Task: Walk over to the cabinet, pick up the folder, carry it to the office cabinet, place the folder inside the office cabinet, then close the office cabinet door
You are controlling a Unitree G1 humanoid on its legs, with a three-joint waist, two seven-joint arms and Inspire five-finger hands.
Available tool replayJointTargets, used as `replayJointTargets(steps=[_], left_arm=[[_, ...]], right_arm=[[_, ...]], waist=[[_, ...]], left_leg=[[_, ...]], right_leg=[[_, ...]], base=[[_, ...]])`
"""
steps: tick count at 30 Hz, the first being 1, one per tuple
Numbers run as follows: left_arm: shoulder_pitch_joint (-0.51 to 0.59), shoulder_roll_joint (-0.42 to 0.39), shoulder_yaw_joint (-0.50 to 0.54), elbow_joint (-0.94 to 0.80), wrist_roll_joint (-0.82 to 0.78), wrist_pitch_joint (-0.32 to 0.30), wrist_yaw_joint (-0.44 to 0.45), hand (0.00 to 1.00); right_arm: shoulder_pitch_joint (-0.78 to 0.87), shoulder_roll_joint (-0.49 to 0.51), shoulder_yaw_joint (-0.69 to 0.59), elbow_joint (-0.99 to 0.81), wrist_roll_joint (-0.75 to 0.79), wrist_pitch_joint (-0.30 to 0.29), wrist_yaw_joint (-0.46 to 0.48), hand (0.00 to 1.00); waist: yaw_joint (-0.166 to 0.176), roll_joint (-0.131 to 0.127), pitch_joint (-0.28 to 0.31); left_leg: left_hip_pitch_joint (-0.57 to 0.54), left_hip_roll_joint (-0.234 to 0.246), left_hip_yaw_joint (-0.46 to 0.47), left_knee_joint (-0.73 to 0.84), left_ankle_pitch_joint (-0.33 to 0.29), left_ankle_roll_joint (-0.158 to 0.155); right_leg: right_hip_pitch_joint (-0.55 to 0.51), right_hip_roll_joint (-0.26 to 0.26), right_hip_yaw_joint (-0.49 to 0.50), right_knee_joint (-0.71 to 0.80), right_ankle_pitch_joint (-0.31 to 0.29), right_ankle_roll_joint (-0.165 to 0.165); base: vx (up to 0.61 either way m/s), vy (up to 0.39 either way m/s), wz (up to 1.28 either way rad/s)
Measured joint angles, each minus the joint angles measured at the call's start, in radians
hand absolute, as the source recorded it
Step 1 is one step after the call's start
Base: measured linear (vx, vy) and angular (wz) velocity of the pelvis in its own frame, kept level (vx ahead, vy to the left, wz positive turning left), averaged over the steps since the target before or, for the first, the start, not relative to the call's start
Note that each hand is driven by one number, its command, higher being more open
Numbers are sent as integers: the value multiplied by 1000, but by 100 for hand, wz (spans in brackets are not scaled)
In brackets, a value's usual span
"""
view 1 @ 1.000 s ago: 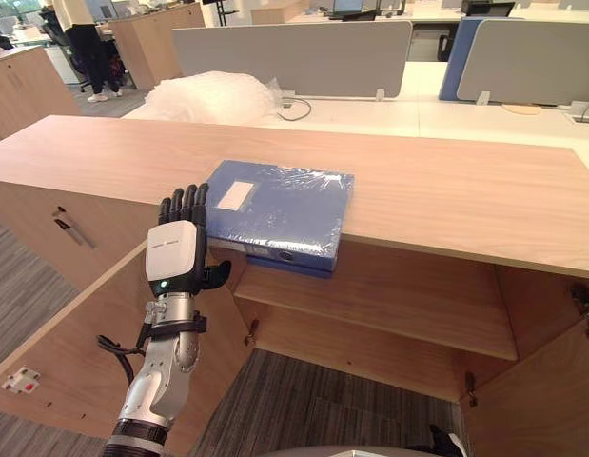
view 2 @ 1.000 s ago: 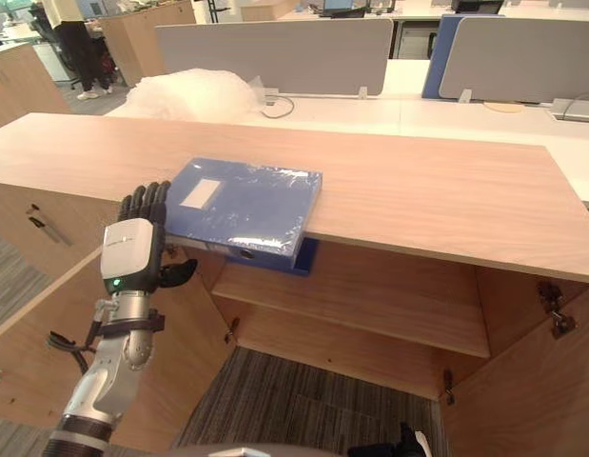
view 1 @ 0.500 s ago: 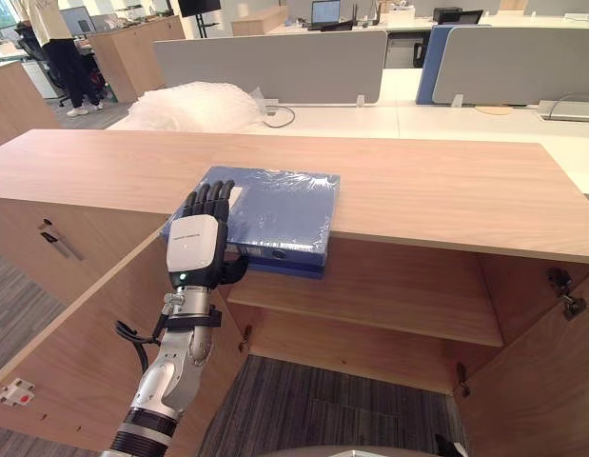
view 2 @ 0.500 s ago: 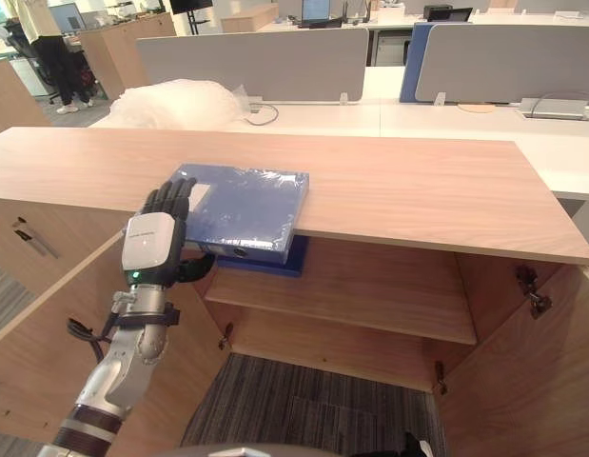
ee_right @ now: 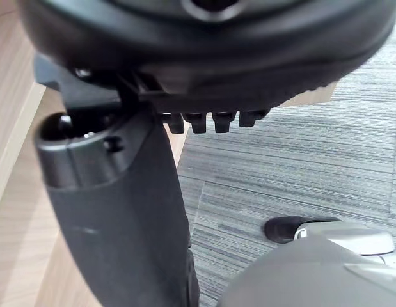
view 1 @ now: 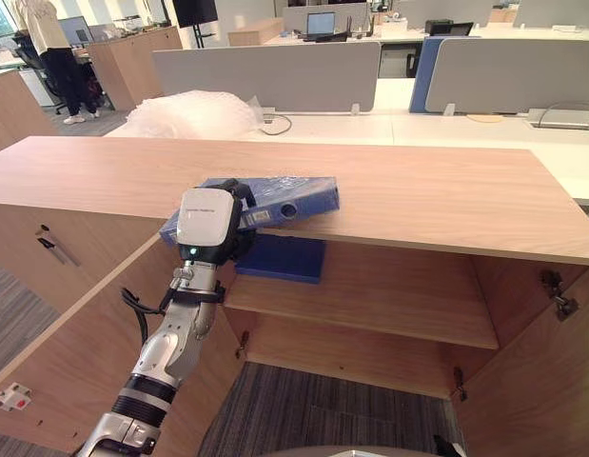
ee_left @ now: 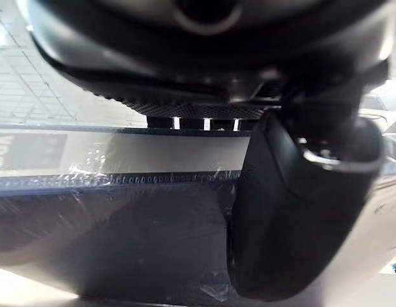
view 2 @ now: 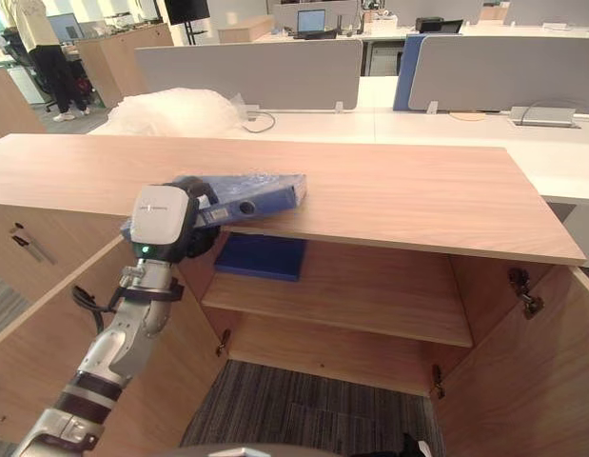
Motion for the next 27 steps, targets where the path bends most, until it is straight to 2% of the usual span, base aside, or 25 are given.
replayJointTargets(steps=[4, 6, 9, 11, 12, 14, 18, 19, 20, 22, 27], left_arm=[[10, -4, 3, -29, 1, 3, -3, 0], [50, -30, 23, -92, 0, 1, -6, 0], [107, -153, 107, -179, -29, -2, 9, 0], [145, -284, 200, -266, -124, 17, 37, 0], [165, -338, 244, -317, -204, 32, 57, 0], [206, -377, 288, -386, -342, 37, 88, 0], [343, -408, 309, -536, -631, 6, 105, 0], [418, -417, 287, -589, -748, -26, 92, 0], [441, -418, 273, -603, -810, -45, 81, 0], [493, -418, 216, -619, -1126, -118, 3, 0], [501, -422, 149, -619, -1461, -140, -132, 0]], right_arm=[[0, 0, 0, 0, 0, 5, 0, 100], [0, 1, 3, 0, 1, 8, 0, 100], [5, 4, 33, -29, 46, 9, -11, 100], [45, 22, 39, -165, 95, 14, -33, 100], [82, 38, 39, -273, 128, 14, -48, 100], [131, 66, 38, -436, 166, 14, -77, 100], [270, 145, 40, -821, 198, 15, -155, 100], [329, 186, 42, -999, 194, 16, -185, 100], [349, 201, 42, -1063, 191, 16, -196, 100], [382, 223, 45, -1238, 185, 17, -238, 100], [375, 219, 39, -1403, 210, -4, -233, 100]], waist=[[-3, -1, 1], [-3, -3, 2], [-4, -9, 6], [-6, -13, 9], [-12, -13, 9], [-16, -14, 12], [-20, -25, 19], [-21, -28, 22], [-21, -29, 22], [-26, -32, 23], [-49, -27, 24]], left_leg=[[0, 0, 0, -3, 0, 0], [0, 0, 0, -8, 0, 0], [0, 0, 3, -10, 0, 0], [3, 3, 13, -10, -1, -1], [6, 4, 14, -10, -3, -1], [15, 11, 27, -3, -16, -1], [31, 21, 70, 14, -39, -6], [29, 24, 89, 34, -57, -6], [29, 26, 98, 42, -64, -8], [28, 27, 121, 68, -90, -16], [6, 24, 156, 101, -104, -10]], right_leg=[[1, 0, 0, -4, 0, 0], [1, -1, -1, -8, 0, 0], [0, -1, 5, -9, 0, 0], [-8, 0, 26, -8, 1, 1], [-10, 2, 39, -5, 1, 1], [-12, 9, 63, 0, 1, 1], [-15, 20, 105, 9, 0, 2], [-20, 24, 126, 15, -1, 2], [-21, 25, 134, 17, -1, 3], [-27, 26, 160, 24, -5, 9], [-60, 26, 203, 38, -3, 19]], base=[[0, 0, 0], [0, 0, 0], [0, 0, -4], [2, 3, -28], [4, 5, -30], [0, 7, -37], [-12, 14, -36], [-15, 21, -36], [-24, 36, -43], [-31, 53, -33], [-8, 48, -26]])
